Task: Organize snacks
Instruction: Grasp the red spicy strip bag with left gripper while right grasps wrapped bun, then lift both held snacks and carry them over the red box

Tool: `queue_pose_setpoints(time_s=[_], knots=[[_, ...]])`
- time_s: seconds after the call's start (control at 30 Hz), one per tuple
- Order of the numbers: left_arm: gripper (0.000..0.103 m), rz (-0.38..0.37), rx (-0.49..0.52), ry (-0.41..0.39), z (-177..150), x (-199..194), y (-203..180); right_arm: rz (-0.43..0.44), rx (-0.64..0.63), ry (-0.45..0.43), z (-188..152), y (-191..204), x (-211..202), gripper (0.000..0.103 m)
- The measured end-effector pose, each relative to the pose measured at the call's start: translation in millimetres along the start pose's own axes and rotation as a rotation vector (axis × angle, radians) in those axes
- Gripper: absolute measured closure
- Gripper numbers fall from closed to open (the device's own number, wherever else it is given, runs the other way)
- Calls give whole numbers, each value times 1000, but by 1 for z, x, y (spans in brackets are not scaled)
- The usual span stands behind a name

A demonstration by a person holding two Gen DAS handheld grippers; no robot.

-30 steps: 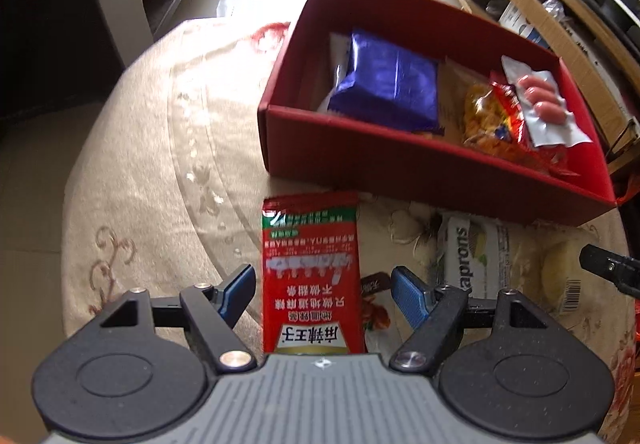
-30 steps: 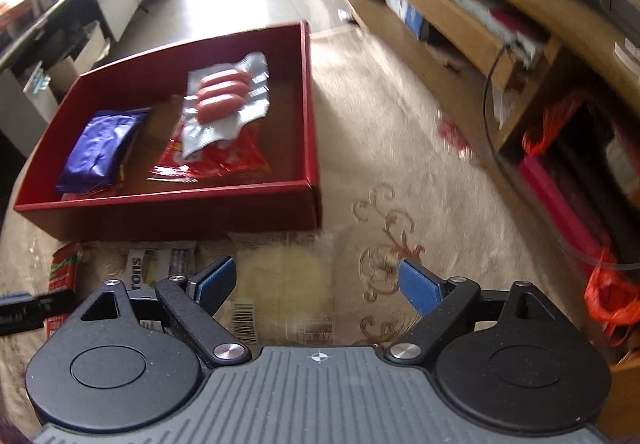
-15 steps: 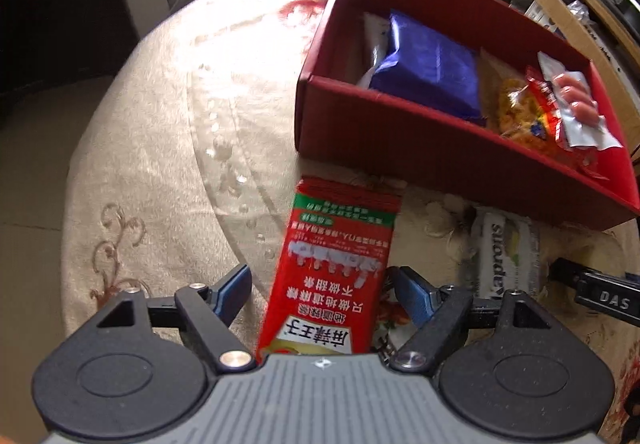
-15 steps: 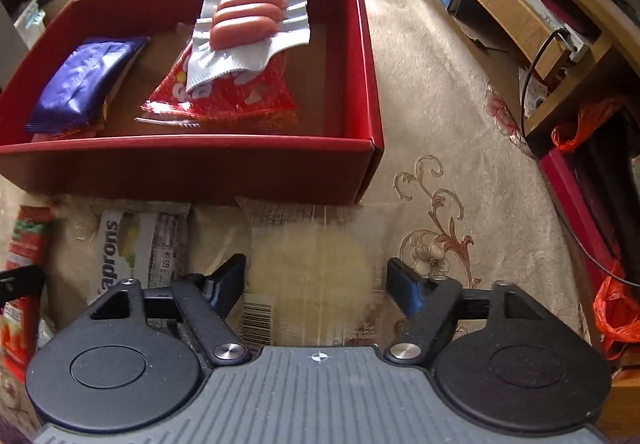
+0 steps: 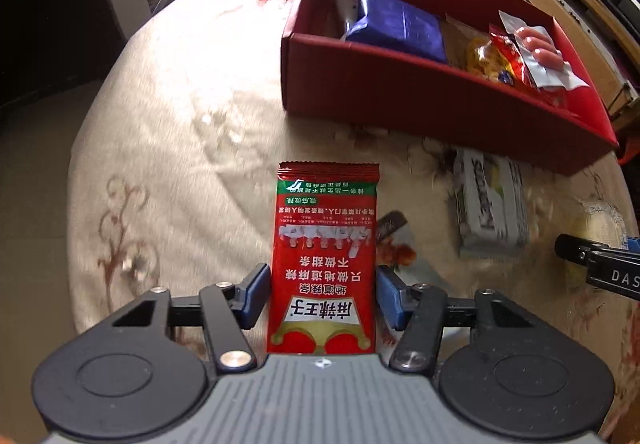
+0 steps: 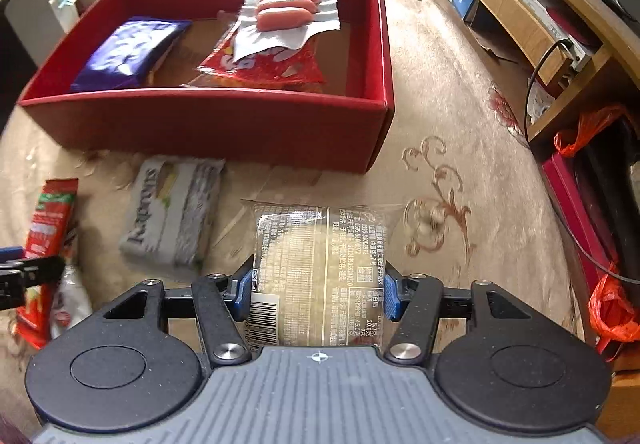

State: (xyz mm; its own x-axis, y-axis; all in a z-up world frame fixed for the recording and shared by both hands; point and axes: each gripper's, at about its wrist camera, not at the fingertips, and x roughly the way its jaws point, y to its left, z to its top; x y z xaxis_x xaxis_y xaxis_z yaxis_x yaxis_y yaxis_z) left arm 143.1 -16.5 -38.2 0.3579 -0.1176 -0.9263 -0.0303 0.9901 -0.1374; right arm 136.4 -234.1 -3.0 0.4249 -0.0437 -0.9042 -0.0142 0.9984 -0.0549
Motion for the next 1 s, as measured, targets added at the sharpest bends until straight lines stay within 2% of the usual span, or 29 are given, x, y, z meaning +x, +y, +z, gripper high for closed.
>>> queue_pose_setpoints(time_s=[0.17, 0.23, 0.3, 0.33, 0.37, 0.47, 0.57, 0.6, 0.63, 0.8, 1.0], knots=[[49, 7, 1, 7, -11, -2, 3, 37, 4, -14, -21, 6, -17, 38], [44, 29, 16, -1, -12, 1, 1, 46, 2, -9, -26, 7, -17, 38], [21, 74, 36, -9, -13, 4, -3, 42, -3, 5, -28, 5, -11, 38], [16, 91, 39, -11, -13, 7, -4, 35, -6, 13, -30, 5, -9, 38], [15, 90, 30, -10, -14, 9, -2, 31, -10, 21, -30, 5, -7, 37], [19, 77, 18, -19, -16, 9, 2, 30, -20, 20, -31, 6, -4, 37], [37, 90, 26, -42, -21, 5, 1, 33, -21, 18, -31, 5, -5, 36], [49, 96, 36, -47, -23, 4, 0, 33, -22, 17, -32, 6, -5, 36], [52, 88, 38, -49, -25, 2, 0, 33, -23, 15, -33, 6, -6, 37], [59, 49, 3, -37, -34, -7, 1, 21, -40, 7, -41, 10, -12, 39], [60, 17, -13, -41, -43, -26, -4, 36, -25, -40, -52, 11, -35, 39]])
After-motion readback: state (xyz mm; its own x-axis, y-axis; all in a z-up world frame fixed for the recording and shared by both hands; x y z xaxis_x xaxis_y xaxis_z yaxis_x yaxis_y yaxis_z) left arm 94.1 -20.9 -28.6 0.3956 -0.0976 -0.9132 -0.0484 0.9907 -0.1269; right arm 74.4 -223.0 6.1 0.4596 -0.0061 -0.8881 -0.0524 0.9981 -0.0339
